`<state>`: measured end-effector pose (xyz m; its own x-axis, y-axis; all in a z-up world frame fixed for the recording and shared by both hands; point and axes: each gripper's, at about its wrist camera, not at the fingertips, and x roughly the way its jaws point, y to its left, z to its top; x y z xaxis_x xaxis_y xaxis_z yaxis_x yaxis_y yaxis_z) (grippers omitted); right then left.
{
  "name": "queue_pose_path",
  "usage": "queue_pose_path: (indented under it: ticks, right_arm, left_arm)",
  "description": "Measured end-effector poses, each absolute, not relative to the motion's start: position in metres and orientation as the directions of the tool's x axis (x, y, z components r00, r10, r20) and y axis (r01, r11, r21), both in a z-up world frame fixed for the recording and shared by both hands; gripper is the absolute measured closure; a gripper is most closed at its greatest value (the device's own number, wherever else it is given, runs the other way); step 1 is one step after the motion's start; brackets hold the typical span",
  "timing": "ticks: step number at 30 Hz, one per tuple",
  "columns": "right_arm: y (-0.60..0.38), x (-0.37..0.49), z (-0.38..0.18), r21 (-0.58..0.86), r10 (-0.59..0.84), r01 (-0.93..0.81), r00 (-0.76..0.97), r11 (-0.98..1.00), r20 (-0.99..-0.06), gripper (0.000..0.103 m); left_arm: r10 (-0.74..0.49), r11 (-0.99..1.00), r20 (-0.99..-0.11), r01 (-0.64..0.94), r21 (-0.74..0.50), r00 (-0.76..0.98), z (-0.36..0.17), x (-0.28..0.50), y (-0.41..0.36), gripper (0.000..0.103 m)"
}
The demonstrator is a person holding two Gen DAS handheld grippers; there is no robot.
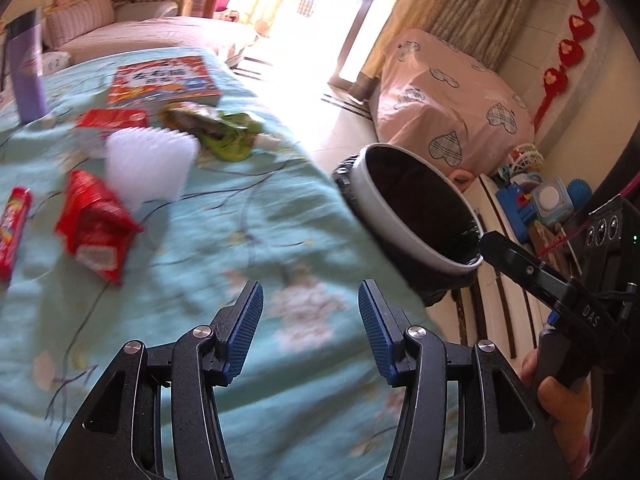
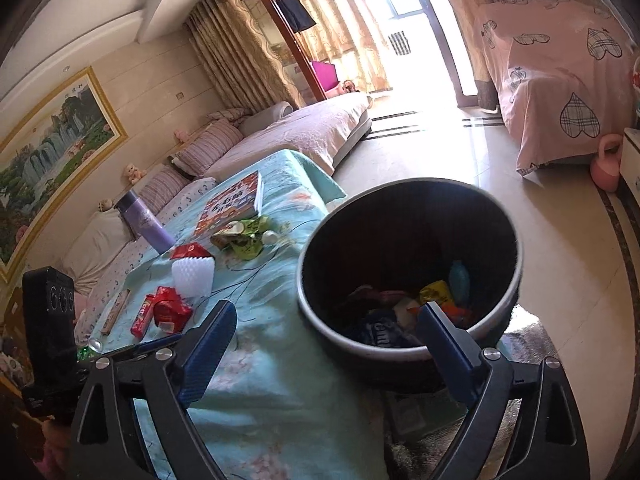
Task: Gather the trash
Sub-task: 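Grasp the red Skittles tube with the left gripper while the right gripper grasps the red snack bag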
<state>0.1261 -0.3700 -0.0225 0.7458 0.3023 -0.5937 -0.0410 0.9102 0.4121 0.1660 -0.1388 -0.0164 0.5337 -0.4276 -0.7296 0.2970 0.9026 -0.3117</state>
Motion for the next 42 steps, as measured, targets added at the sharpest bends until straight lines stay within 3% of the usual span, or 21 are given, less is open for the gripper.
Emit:
queue_pose_path:
  ticks: [7,21,36,42]
  right_arm:
    - [-0.314,0.124,-0.043,0.415,0.341,-0.064,0.688,0.908,-0.641,0.009]
    - [-0.213,0.127,-0.058,0.410,0.410,-0.153,0.625,0.899,-0.665,0.009]
    - [-0.154,0.165,-0.062,0.444,0.440,-0.148,0.587,0.884,-0.680,0.009]
    - [-0.127,0.197,-0.053,0.435,0.461,-0.199,0.592,0.878,-0.661,0.009]
  left_arm:
    - [-0.344,0.939,-0.735,0.210,-0.272,0.585,-0.026,0.143,-0.074,0.053]
    - [-0.277,0.943,-0.731,0.031,-0.331,0.624,-0.046,0.128,0.055,0.053]
    - [-0.259,0.956,-0.748,0.050,-0.290,0.611,-0.038,0.166,0.092,0.053]
    - [-0.245,0.962,-0.753,0.055,-0.269,0.610,-0.034,0.196,0.098,0.047]
